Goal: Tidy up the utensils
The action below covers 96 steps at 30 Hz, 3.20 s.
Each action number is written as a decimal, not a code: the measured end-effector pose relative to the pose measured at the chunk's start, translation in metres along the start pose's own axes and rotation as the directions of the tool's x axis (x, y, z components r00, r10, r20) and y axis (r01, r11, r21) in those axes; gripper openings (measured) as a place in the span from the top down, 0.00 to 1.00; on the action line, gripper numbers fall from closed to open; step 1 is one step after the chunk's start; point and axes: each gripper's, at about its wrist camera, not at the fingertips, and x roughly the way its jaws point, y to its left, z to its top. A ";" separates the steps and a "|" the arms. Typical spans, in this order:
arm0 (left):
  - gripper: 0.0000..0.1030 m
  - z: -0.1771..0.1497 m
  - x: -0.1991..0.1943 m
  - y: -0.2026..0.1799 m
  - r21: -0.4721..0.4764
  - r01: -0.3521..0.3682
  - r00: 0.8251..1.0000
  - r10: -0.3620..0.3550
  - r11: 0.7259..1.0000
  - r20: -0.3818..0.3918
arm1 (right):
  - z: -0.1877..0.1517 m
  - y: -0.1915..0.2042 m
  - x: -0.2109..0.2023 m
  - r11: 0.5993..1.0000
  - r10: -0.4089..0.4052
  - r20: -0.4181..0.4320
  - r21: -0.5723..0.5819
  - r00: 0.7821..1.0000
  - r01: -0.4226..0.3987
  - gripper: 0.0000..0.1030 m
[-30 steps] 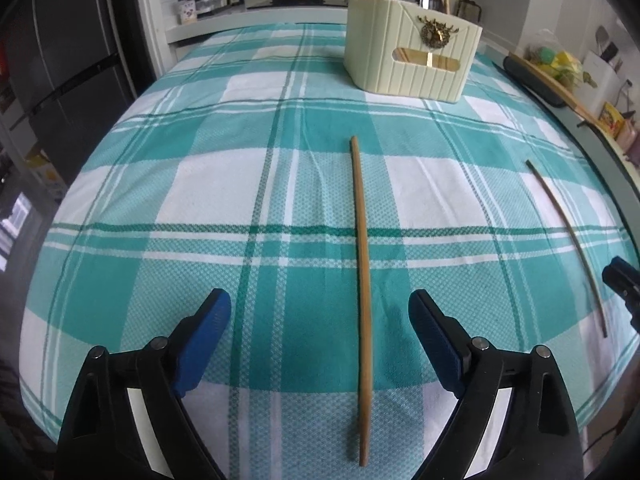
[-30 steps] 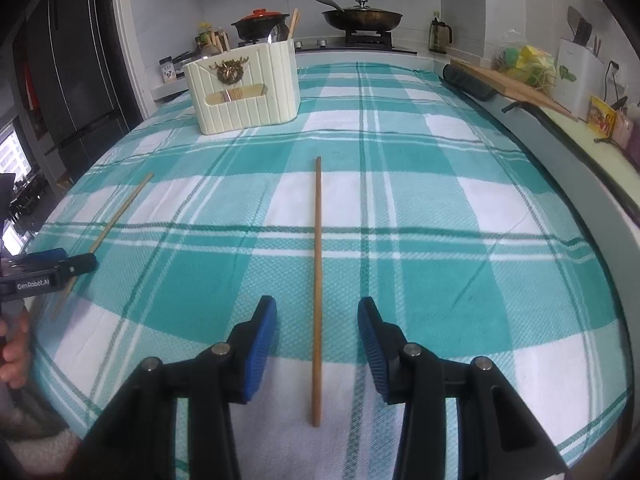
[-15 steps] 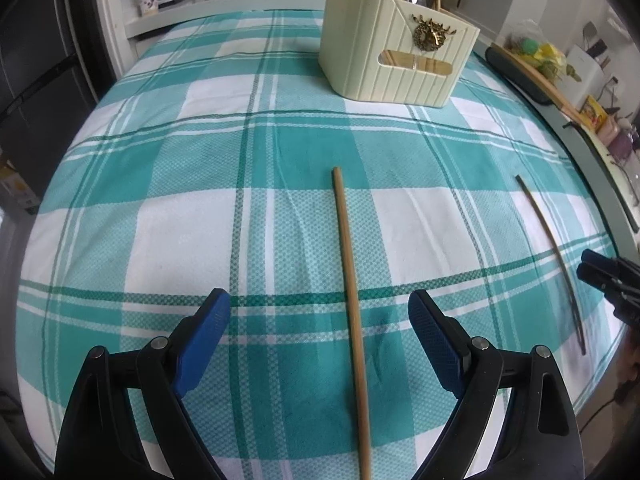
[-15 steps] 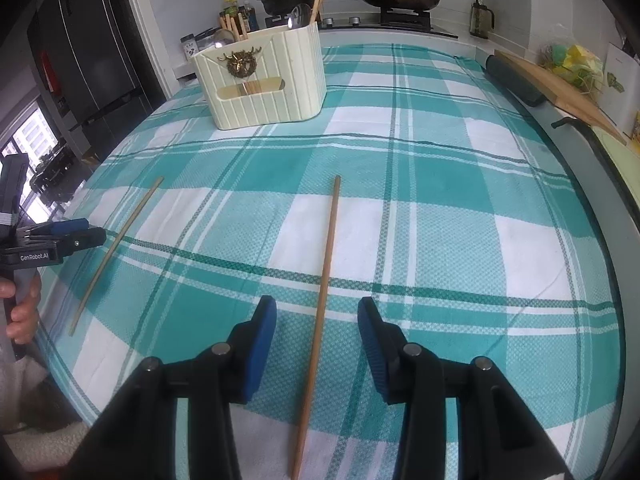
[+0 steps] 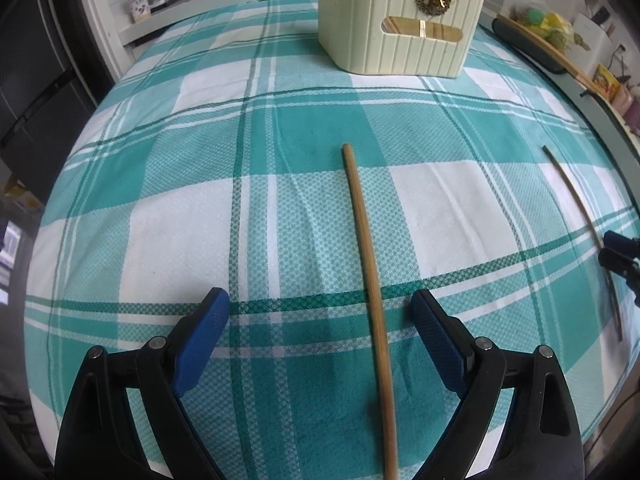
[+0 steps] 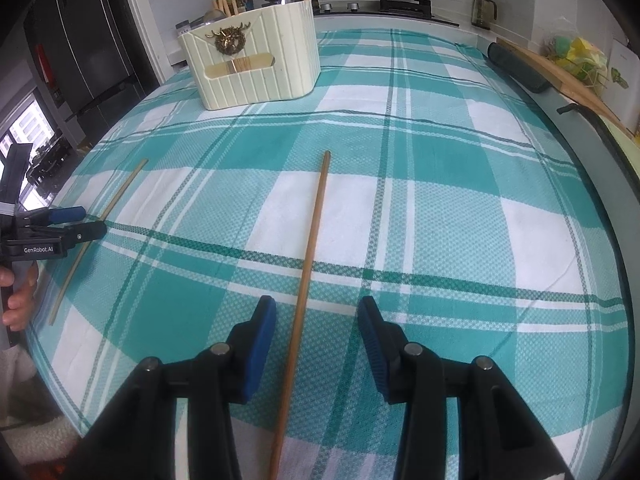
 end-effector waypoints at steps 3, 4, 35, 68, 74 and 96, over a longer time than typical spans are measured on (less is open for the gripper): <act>0.09 0.005 0.003 0.001 0.003 0.002 1.000 -0.002 1.000 -0.005 | 0.004 0.002 0.003 1.000 -0.011 -0.006 -0.015 1.000 0.011 0.57; 0.09 0.007 0.004 0.000 0.006 0.002 1.000 -0.002 1.000 -0.008 | 0.006 0.003 0.004 1.000 -0.017 -0.012 -0.024 1.000 0.017 0.57; 0.96 0.067 -0.042 -0.019 0.023 0.046 0.994 -0.048 0.999 0.095 | 0.102 0.006 0.037 1.000 0.001 -0.003 0.029 1.000 -0.001 0.94; 0.96 0.236 -0.239 -0.007 -0.030 0.187 0.797 -0.133 0.982 0.589 | 0.257 0.061 -0.180 0.996 0.063 0.621 -0.089 0.781 -0.009 0.94; 0.96 0.295 -0.203 -0.018 -0.065 0.163 0.784 -0.089 0.984 0.614 | 0.317 0.058 -0.151 0.995 0.067 0.632 -0.105 0.772 0.000 0.94; 0.29 0.277 -0.132 -0.025 -0.033 0.024 0.846 -0.002 0.999 0.533 | 0.355 0.032 -0.027 0.982 0.187 0.418 -0.050 0.889 -0.182 0.62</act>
